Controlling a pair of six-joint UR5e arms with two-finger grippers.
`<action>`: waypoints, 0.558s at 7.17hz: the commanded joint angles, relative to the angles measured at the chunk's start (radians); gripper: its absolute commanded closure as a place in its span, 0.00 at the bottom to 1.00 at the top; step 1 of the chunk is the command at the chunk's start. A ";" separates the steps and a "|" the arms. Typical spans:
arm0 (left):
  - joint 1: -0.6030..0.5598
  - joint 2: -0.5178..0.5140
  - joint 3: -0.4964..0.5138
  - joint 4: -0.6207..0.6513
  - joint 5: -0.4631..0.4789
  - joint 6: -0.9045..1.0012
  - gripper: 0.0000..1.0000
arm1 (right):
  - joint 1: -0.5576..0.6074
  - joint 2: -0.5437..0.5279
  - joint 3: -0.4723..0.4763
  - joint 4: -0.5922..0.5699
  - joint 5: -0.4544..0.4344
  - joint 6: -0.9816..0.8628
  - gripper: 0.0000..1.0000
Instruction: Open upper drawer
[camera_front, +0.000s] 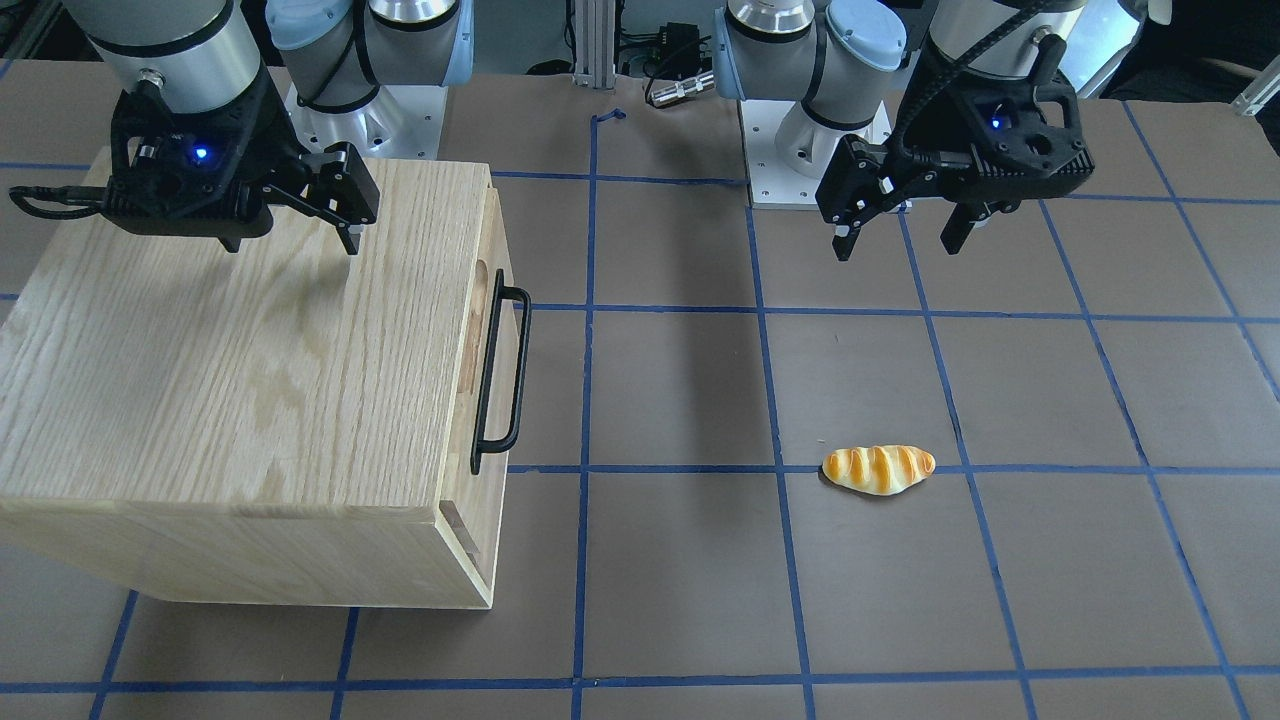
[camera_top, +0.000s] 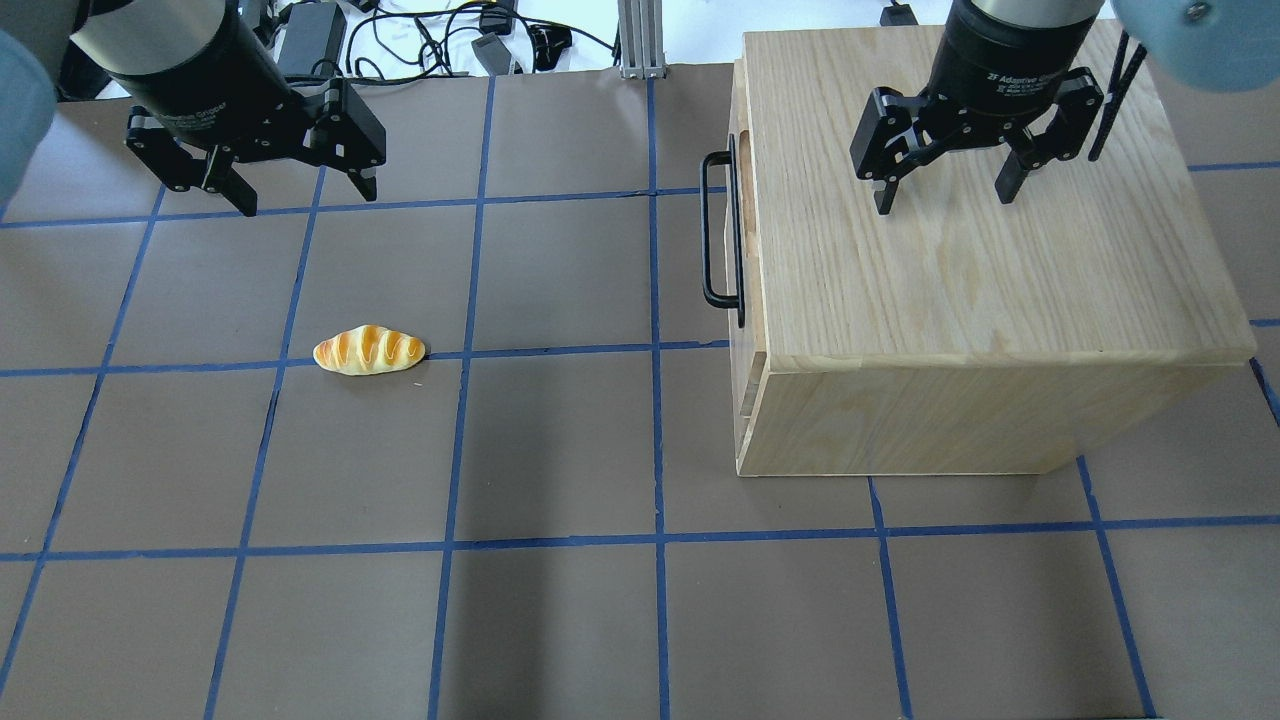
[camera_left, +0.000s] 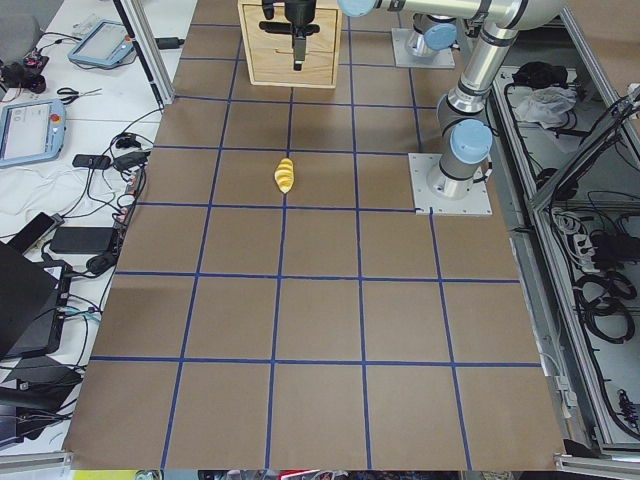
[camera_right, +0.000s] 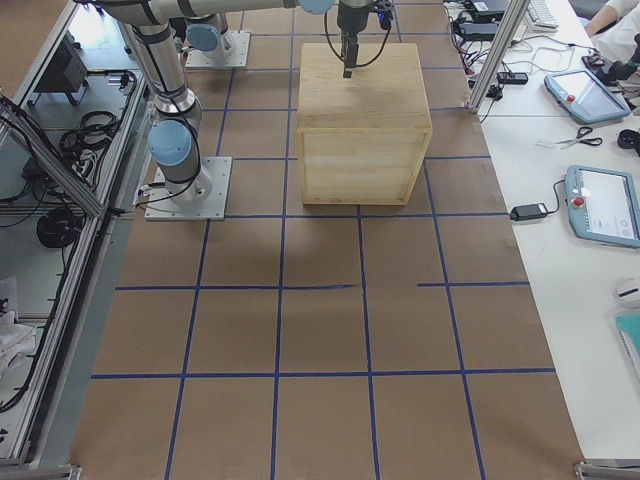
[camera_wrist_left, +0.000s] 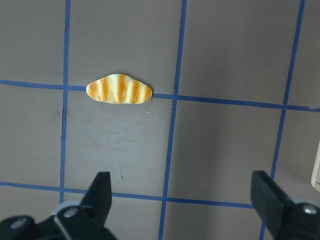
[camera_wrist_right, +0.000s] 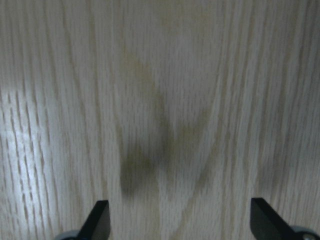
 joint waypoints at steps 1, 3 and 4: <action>-0.002 0.002 0.000 -0.002 -0.002 0.000 0.00 | 0.000 0.000 0.001 0.000 0.000 0.000 0.00; 0.000 0.003 -0.002 -0.008 0.000 0.000 0.00 | 0.000 0.000 0.001 0.000 0.000 0.000 0.00; -0.002 0.005 -0.002 -0.010 0.000 0.001 0.00 | 0.000 0.000 0.001 0.000 0.000 -0.002 0.00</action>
